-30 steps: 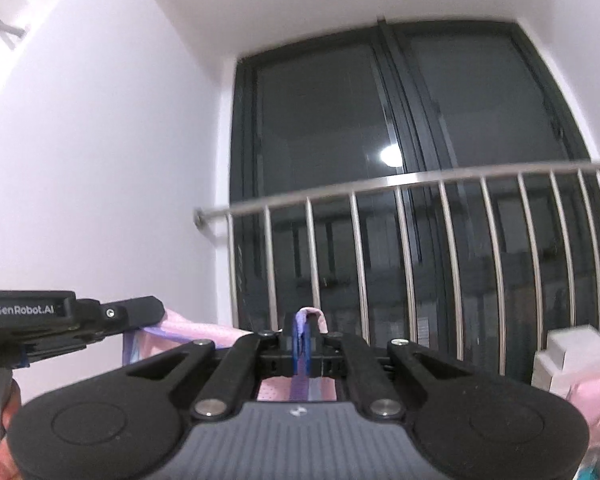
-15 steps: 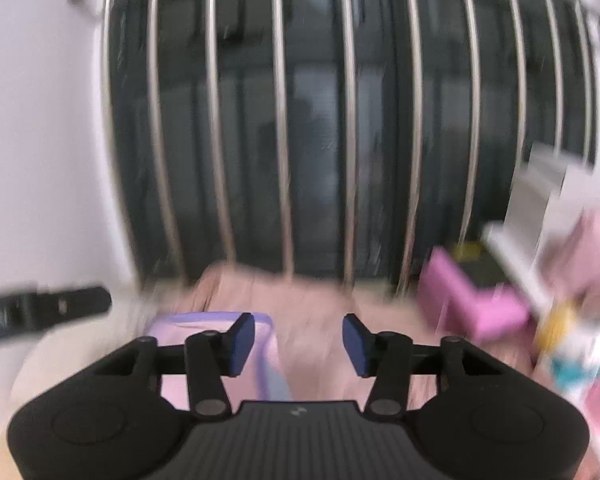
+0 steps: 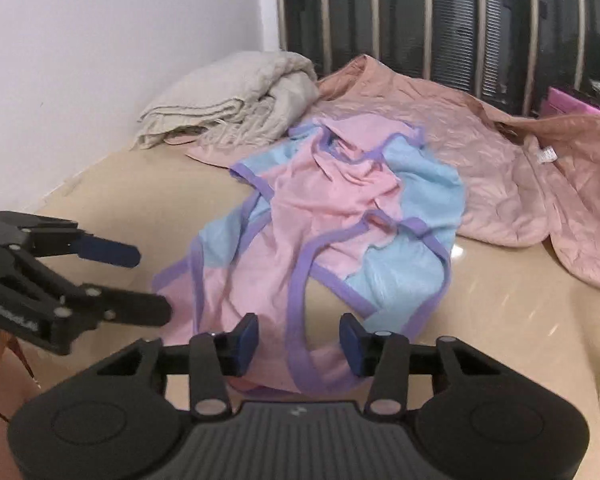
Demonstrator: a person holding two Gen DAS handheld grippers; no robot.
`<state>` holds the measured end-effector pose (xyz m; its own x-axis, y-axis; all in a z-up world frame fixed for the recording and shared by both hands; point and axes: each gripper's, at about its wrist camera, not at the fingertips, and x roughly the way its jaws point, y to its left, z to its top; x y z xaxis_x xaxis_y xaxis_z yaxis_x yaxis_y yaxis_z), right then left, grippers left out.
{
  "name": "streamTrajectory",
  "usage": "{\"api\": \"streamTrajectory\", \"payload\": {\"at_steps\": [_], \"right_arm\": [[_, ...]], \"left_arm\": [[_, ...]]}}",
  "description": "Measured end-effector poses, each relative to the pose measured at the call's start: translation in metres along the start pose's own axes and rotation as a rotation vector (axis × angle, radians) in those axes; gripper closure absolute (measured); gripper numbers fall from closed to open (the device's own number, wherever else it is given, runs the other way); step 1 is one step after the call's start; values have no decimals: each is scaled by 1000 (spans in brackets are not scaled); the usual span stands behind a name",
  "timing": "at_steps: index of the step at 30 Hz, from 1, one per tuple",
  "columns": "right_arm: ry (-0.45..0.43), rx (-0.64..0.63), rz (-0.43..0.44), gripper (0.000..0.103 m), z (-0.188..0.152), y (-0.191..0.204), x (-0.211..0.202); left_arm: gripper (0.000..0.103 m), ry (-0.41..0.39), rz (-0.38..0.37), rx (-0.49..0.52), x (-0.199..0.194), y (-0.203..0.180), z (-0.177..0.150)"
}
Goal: Fold clothes
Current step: 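Lower the garment onto the table and open both grippers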
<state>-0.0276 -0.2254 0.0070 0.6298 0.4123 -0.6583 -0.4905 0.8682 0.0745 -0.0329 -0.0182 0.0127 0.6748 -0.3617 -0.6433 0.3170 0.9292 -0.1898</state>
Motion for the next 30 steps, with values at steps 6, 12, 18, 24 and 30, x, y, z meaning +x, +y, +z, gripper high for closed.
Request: {"api": "streamTrajectory", "payload": {"at_steps": [6, 12, 18, 24, 30], "right_arm": [[-30, 3, -45, 97, -21, 21, -26], [-140, 152, 54, 98, -43, 35, -79], [-180, 202, 45, 98, -44, 20, -85], [-143, 215, 63, 88, -50, 15, -80], [-163, 17, 143, 76, -63, 33, -107]], "left_arm": [[98, 3, -21, 9, -5, -11, -5], [99, -34, -100, -76, -58, -5, -35], [37, -133, -57, 56, -85, -13, -46], [37, -126, -62, 403, -72, -42, -42], [37, -60, -56, 691, -61, -57, -44]]}}
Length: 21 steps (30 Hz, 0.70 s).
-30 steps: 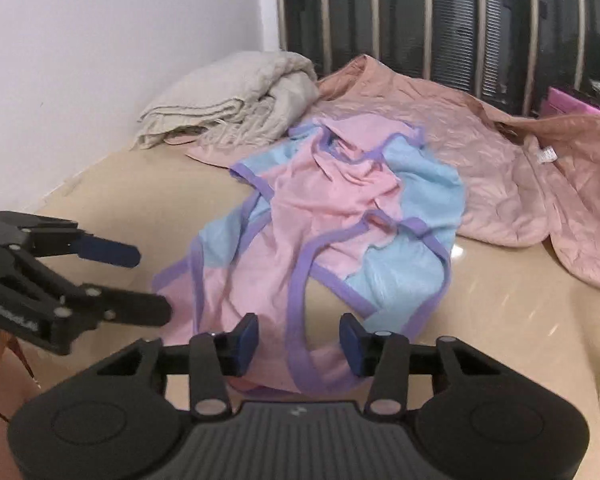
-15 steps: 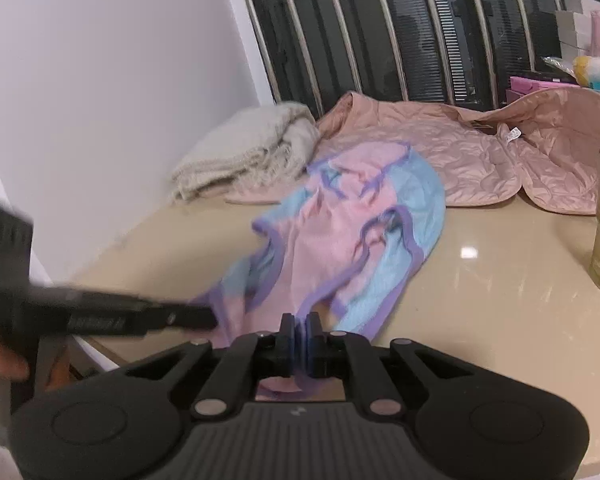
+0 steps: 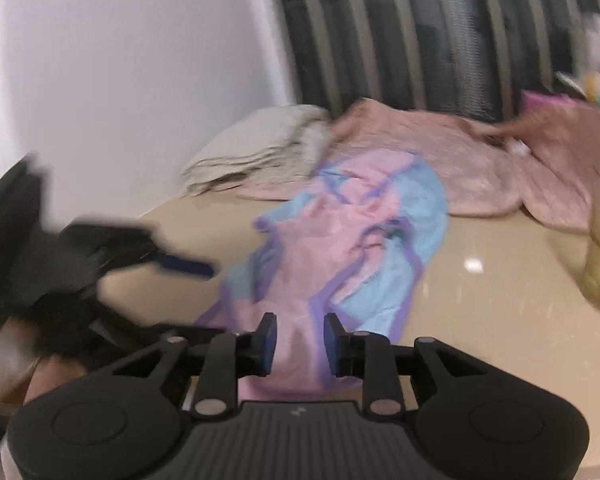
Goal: Fold clothes
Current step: 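Lower the garment onto the table and open both grippers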
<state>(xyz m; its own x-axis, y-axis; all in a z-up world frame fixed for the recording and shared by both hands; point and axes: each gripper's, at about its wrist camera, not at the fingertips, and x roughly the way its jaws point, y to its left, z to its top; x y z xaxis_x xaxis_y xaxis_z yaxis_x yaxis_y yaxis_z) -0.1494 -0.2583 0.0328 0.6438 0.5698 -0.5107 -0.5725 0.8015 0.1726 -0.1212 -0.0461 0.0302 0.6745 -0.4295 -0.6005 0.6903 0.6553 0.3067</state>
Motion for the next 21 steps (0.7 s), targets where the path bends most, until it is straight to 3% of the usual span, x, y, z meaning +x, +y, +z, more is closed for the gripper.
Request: {"api": "streamTrajectory", "payload": {"at_steps": [5, 7, 8, 11, 14, 18, 21], "right_arm": [[81, -116, 33, 77, -12, 22, 23], [83, -125, 20, 95, -12, 26, 33], [66, -147, 3, 101, -11, 29, 35], [-27, -262, -48, 101, -4, 43, 27], [-129, -398, -107, 101, 1, 63, 9], [-168, -472, -128, 101, 0, 78, -8], [-146, -499, -97, 101, -11, 84, -10]], "left_arm": [[37, -2, 4, 18, -4, 8, -5], [37, -17, 16, 26, -8, 8, -8], [36, -26, 20, 39, -10, 7, -9], [16, -102, 39, 149, -12, -10, -8], [14, -127, 90, 228, -1, -21, 1], [25, -106, 112, 172, 10, -9, 16], [44, -158, 197, 105, 6, -2, 19]]}}
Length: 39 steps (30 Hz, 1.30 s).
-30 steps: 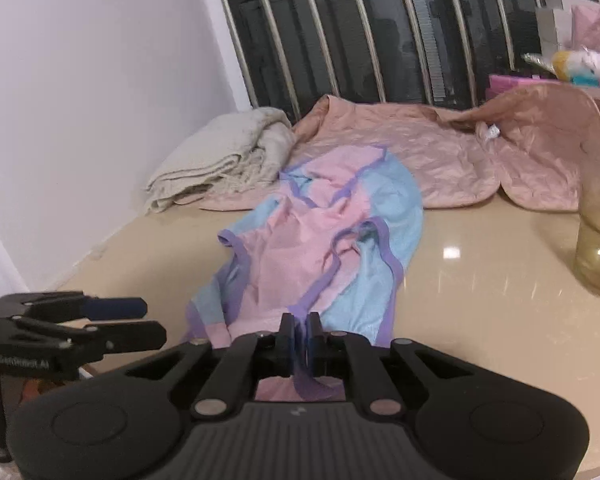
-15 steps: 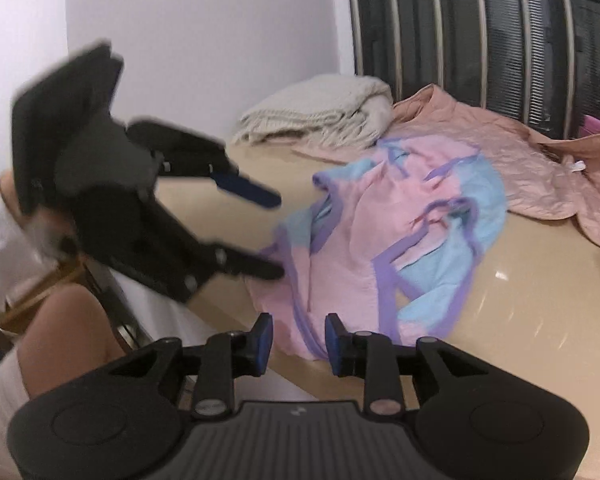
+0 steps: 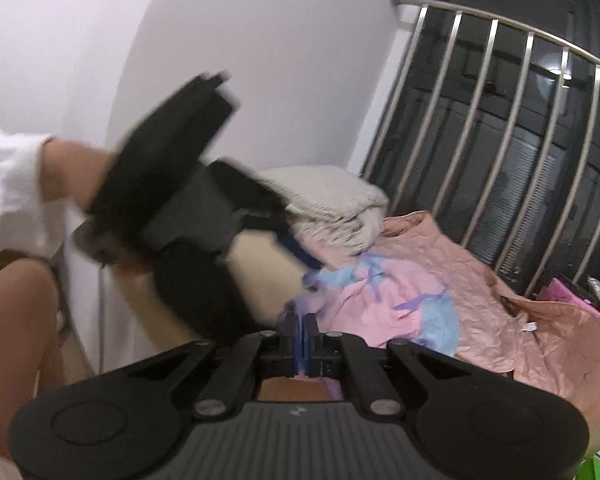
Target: Fold clothes
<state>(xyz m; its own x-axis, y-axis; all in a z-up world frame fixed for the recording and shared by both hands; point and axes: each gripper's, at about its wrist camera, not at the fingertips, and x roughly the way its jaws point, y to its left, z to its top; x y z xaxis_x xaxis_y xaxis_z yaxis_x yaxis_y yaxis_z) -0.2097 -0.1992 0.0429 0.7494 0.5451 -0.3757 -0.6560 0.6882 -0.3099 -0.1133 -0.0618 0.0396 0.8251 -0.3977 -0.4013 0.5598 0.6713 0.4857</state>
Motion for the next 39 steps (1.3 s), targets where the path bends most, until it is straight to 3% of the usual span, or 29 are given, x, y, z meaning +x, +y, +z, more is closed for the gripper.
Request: {"api": "streamTrajectory", "payload": {"at_steps": [1, 4, 5, 8, 11, 15, 17, 19, 21, 25, 28, 30, 32, 34, 35, 36, 38, 39], "right_arm": [[-3, 1, 15, 101, -2, 4, 1], [-3, 21, -21, 96, -4, 11, 6], [2, 35, -39, 91, -5, 11, 9], [28, 61, -92, 80, -9, 11, 22], [28, 47, -144, 79, -10, 22, 35], [52, -6, -208, 78, -7, 41, 65], [82, -26, -285, 79, -3, 45, 83], [112, -20, -382, 81, 0, 43, 98], [118, 29, -395, 97, 2, 31, 105], [128, 191, -283, 99, 5, -2, 97], [116, 430, -41, 100, 16, -38, 58], [92, 488, 70, 100, 28, -59, 32], [86, 495, 78, 99, 35, -76, 24], [154, 490, 33, 89, 32, -94, 44], [200, 487, -15, 67, 26, -101, 58], [249, 480, -98, 55, 18, -103, 71], [324, 405, -254, 56, 6, -96, 87], [324, 362, -284, 56, 2, -87, 85]], "left_arm": [[47, -28, 42, -27, -3, 2, 0], [47, -207, 316, -244, -27, 7, -14], [47, -212, 359, -311, -31, 11, -19], [47, -134, 348, -463, -35, 21, -29], [50, -98, 317, -542, -36, 25, -30], [74, -57, 259, -583, -32, 34, -23], [86, -48, 228, -603, -31, 37, -20], [89, -46, 222, -607, -34, 39, -24], [91, -47, 226, -601, -36, 36, -26], [98, -31, 192, -625, -51, 34, -26], [99, -40, 158, -649, -77, 35, -20], [99, -44, 167, -625, -86, 36, -14], [99, -8, 165, -594, -73, 36, -13], [96, 62, 152, -567, -48, 34, -17], [96, 105, 140, -557, -32, 32, -20], [96, 145, 124, -565, -18, 31, -26], [97, 205, 108, -573, -4, 28, -36], [96, 210, 99, -585, -5, 28, -40]]}}
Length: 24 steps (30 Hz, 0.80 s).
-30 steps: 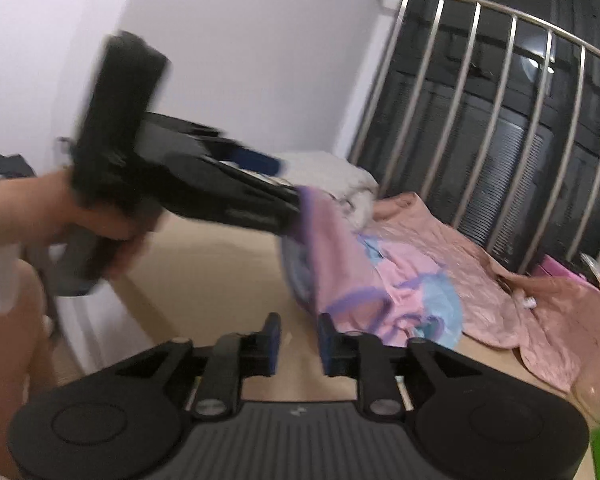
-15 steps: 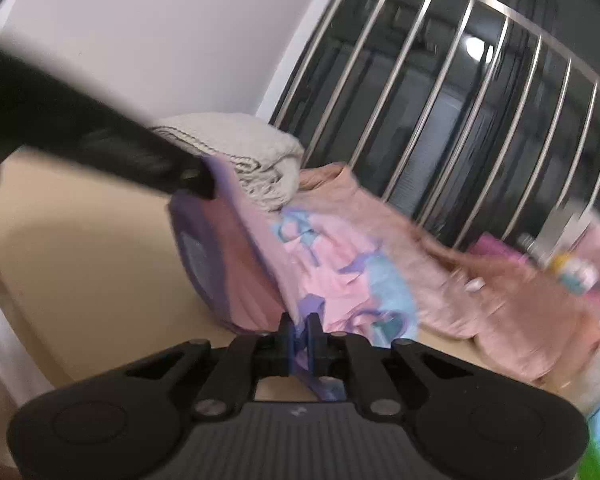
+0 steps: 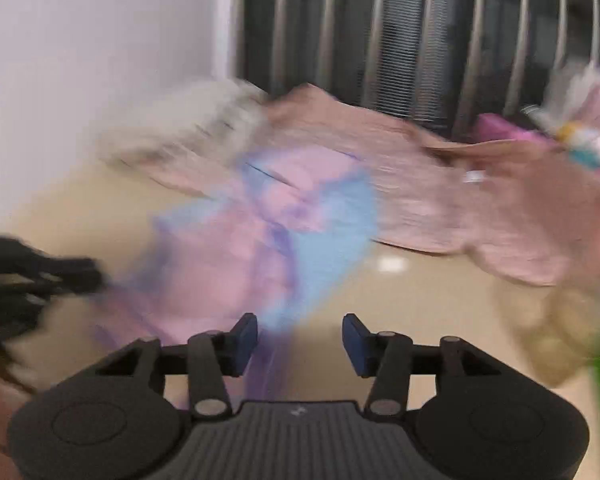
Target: Fold clothes
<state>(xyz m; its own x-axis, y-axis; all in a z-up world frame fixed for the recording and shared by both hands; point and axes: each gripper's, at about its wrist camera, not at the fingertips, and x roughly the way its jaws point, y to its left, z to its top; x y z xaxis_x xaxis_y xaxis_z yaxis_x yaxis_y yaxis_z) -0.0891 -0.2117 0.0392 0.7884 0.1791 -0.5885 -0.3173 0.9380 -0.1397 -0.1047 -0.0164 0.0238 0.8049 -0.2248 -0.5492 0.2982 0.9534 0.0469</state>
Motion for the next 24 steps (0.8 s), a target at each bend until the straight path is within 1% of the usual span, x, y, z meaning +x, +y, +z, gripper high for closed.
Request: {"api": "streamTrajectory", "payload": {"at_steps": [1, 2, 3, 4, 5, 6, 7, 8, 9, 10, 11, 12, 14, 18, 19, 20, 21, 24], "right_arm": [[-27, -34, 12, 56, -8, 6, -8], [-62, -60, 52, 58, -15, 13, -18], [-98, -82, 98, 58, -21, 18, -28], [-112, -106, 126, 58, -25, 23, -35], [-117, -131, 146, 60, -29, 29, -40], [-104, -147, 146, 60, -30, 34, -40], [-82, -150, 139, 60, -30, 38, -36], [-62, -138, 140, 62, -29, 39, -30], [-44, -122, 145, 68, -28, 39, -22], [-18, -102, 152, 77, -25, 41, -16], [3, -86, 159, 96, -23, 42, -11], [0, -81, 153, 100, -23, 43, -10], [-68, -120, 118, 100, -25, 48, -24], [-301, -284, 85, 100, -37, 54, -70], [-356, -331, 76, 100, -41, 56, -82], [-387, -362, 56, 100, -43, 57, -88], [-402, -363, 45, 100, -45, 56, -92], [-426, -332, 33, 100, -50, 49, -103]], "left_arm": [[95, 8, -8, -11, 0, 2, -4], [93, 7, -20, -28, -4, 7, -6], [84, 2, -35, -51, -9, 11, -7], [68, -9, -44, -68, -14, 15, -6], [60, -21, -54, -86, -18, 19, -5], [53, -40, -59, -72, -21, 19, -4], [52, -59, -64, -57, -25, 19, -3], [52, -57, -53, -24, -22, 15, -2], [52, -55, -42, 9, -20, 11, -1], [50, -45, -24, 44, -17, 7, -2], [46, -34, -6, 78, -13, 3, -2], [39, -24, 12, 113, -9, -1, -2], [38, -6, 29, 152, -6, -3, -4], [38, -20, -4, 114, -6, 4, 3], [38, -27, -15, 121, -5, 3, 5], [38, -33, -18, 143, -5, 0, 5], [38, -38, -21, 164, -5, -3, 6], [38, -46, -31, 233, -6, -17, 2]]}}
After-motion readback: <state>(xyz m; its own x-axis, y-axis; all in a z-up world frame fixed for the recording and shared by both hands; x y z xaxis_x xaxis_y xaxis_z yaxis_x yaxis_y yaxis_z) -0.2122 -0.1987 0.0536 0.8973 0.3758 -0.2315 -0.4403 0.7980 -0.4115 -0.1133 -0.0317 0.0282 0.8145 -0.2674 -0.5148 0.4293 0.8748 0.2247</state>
